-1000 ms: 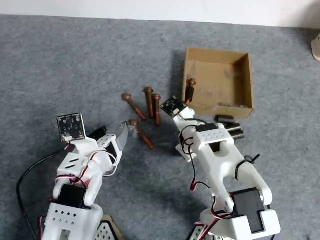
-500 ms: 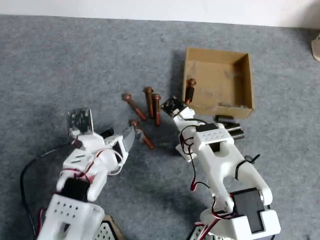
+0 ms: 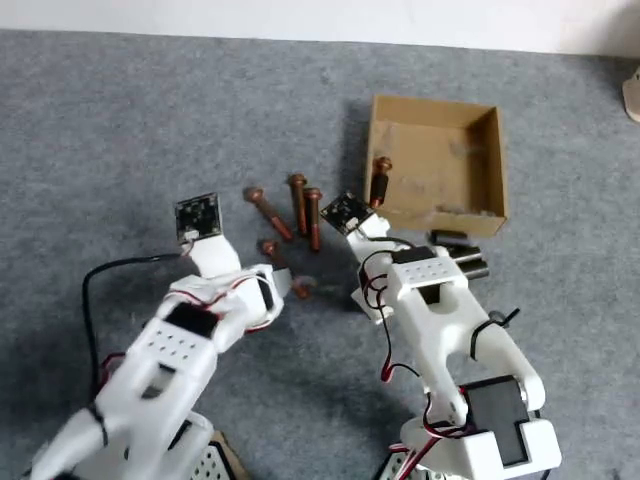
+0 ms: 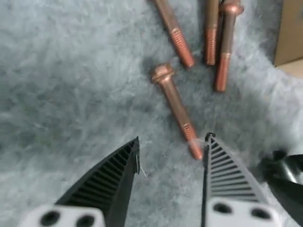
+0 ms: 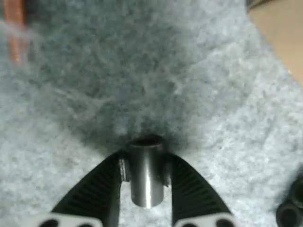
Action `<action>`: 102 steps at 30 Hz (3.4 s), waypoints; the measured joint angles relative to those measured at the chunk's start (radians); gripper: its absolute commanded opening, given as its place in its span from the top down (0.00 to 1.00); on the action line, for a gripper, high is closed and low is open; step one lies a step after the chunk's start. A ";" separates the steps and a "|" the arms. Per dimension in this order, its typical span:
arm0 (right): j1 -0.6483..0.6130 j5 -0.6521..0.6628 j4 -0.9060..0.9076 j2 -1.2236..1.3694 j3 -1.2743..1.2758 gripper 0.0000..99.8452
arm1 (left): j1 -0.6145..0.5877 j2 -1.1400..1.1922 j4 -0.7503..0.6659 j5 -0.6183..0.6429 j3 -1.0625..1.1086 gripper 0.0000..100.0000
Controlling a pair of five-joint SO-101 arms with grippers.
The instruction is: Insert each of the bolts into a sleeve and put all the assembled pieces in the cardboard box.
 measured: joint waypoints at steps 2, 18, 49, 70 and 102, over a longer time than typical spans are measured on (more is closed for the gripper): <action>0.000 0.000 0.000 0.000 0.000 0.99 | 0.002 0.066 -0.023 0.025 -0.049 0.79; 0.000 0.000 -0.009 0.000 0.000 0.99 | -0.012 0.623 -0.037 0.210 -0.416 0.79; 0.000 0.000 -0.193 -0.166 0.210 0.99 | -0.100 0.549 -0.044 0.032 -0.407 1.00; -0.018 0.000 -0.460 -0.279 0.388 0.99 | -0.100 0.430 -0.212 -0.364 -0.336 1.00; -0.038 -0.037 -0.295 -1.685 0.838 0.99 | 0.021 -0.029 -0.219 -0.466 -0.336 1.00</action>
